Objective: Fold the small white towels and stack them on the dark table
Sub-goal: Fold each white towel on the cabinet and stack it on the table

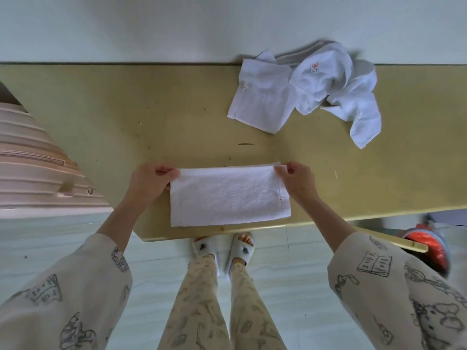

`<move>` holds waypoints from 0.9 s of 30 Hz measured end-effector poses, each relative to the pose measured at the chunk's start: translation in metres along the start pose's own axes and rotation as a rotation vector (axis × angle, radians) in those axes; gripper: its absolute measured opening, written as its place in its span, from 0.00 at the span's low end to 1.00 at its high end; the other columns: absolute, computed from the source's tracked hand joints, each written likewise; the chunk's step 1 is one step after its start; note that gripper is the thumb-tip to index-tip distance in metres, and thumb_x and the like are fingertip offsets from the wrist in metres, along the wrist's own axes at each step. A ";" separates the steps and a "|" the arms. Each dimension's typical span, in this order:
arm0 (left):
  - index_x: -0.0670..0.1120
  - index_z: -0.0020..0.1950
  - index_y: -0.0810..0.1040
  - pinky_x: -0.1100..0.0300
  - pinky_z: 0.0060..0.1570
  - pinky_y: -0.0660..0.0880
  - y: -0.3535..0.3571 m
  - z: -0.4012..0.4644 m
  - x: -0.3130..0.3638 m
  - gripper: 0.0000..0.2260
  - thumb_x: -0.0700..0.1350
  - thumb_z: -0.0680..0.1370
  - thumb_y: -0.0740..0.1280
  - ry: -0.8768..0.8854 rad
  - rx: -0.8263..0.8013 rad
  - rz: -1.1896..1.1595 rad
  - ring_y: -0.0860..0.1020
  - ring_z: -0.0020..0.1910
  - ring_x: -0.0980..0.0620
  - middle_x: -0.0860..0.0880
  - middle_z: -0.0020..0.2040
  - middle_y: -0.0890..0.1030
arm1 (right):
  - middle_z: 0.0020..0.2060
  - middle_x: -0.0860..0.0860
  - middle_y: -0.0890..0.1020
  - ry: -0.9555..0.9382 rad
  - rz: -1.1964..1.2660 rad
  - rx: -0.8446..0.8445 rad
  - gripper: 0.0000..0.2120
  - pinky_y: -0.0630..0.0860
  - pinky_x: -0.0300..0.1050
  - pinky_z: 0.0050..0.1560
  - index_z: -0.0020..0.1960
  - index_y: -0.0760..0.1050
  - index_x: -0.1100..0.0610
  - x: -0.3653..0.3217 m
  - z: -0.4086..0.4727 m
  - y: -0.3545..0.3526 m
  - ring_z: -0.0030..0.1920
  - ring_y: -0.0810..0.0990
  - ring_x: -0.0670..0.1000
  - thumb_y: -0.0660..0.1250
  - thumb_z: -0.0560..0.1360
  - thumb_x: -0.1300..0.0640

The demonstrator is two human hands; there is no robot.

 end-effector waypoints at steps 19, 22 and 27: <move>0.43 0.45 0.78 0.69 0.33 0.68 0.002 0.004 -0.001 0.06 0.45 0.73 0.70 -0.065 0.092 0.013 0.78 0.33 0.56 0.49 0.38 0.80 | 0.32 0.54 0.74 -0.018 -0.148 0.002 0.13 0.63 0.44 0.32 0.41 0.73 0.62 -0.003 0.010 0.003 0.35 0.71 0.53 0.64 0.75 0.51; 0.43 0.44 0.76 0.71 0.28 0.69 0.002 0.004 -0.001 0.08 0.46 0.73 0.71 -0.065 0.140 0.004 0.77 0.31 0.56 0.49 0.36 0.79 | 0.36 0.52 0.76 -0.016 -0.116 0.023 0.13 0.66 0.43 0.36 0.44 0.73 0.59 -0.002 0.007 0.001 0.37 0.74 0.51 0.65 0.76 0.49; 0.42 0.54 0.73 0.70 0.37 0.66 -0.009 -0.012 0.003 0.12 0.48 0.76 0.67 0.050 0.389 0.017 0.75 0.37 0.52 0.48 0.44 0.78 | 0.45 0.51 0.76 -0.021 0.080 0.231 0.15 0.70 0.43 0.47 0.57 0.71 0.60 0.001 -0.012 -0.011 0.45 0.75 0.51 0.65 0.76 0.51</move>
Point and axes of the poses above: each hand's wrist, its own z-axis towards the middle knuckle, its own y-axis out of the palm, x = y × z, the point moved 5 cm from there along z, towards the middle knuckle
